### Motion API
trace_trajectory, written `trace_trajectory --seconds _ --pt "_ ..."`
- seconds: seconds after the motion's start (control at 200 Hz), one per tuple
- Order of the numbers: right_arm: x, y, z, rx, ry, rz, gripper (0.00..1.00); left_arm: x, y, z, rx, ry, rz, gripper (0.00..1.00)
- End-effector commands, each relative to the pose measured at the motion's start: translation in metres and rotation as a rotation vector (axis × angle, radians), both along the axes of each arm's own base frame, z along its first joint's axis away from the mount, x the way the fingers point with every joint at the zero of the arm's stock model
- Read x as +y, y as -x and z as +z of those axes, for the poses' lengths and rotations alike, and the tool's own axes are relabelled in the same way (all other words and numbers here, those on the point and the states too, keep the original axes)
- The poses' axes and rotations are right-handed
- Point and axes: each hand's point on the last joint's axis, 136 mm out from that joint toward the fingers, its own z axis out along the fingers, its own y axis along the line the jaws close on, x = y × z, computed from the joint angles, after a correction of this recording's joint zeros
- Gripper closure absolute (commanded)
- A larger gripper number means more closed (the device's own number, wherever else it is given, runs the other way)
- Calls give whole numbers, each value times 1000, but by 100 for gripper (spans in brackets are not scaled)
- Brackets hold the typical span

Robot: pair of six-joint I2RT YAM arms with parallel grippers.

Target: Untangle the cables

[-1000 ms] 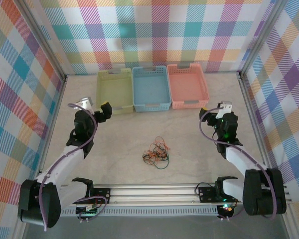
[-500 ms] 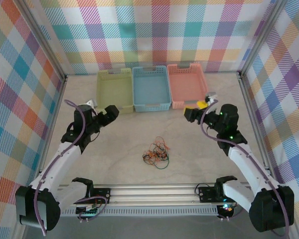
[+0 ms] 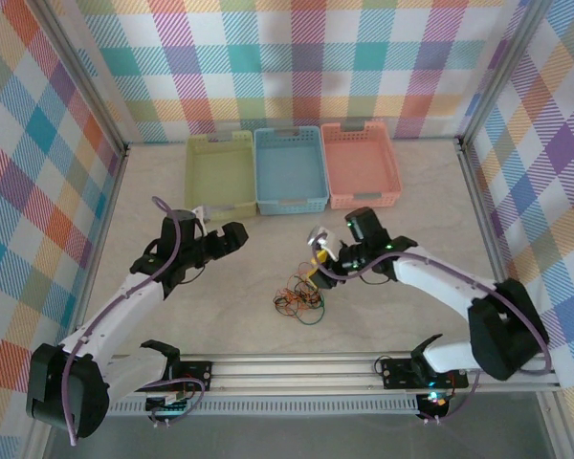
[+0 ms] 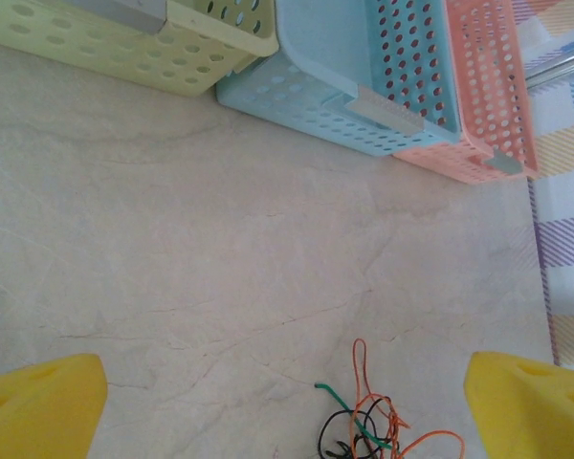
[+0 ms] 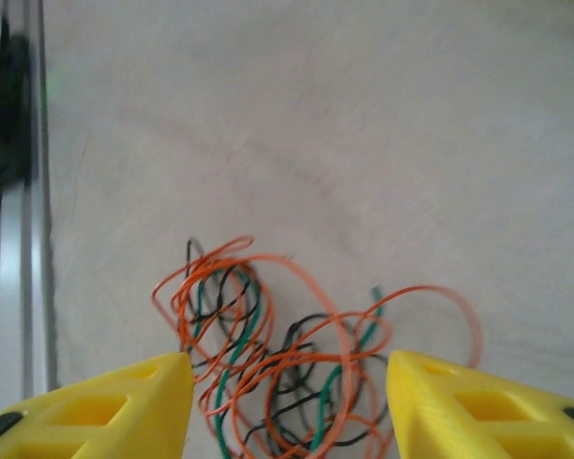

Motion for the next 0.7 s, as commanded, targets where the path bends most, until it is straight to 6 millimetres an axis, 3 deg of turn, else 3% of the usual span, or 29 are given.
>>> trace_trajectory --seconds 0.0,0.275,0.38,0.53,0.695 --pt "2 7 -5 -14 55 89 43 0 4 0 -20 -25 -14 4" --pt "8 -2 -17 -46 96 77 46 -3 6 -1 -18 -31 -28 4" --pt "12 -6 -18 -81 93 73 55 -5 7 -1 -18 -34 -37 4" --pt "15 -9 -18 -94 76 75 80 -8 8 -2 -15 -34 -48 4" --pt "17 -7 -15 -110 57 77 87 -10 8 -4 -9 -37 -56 4"
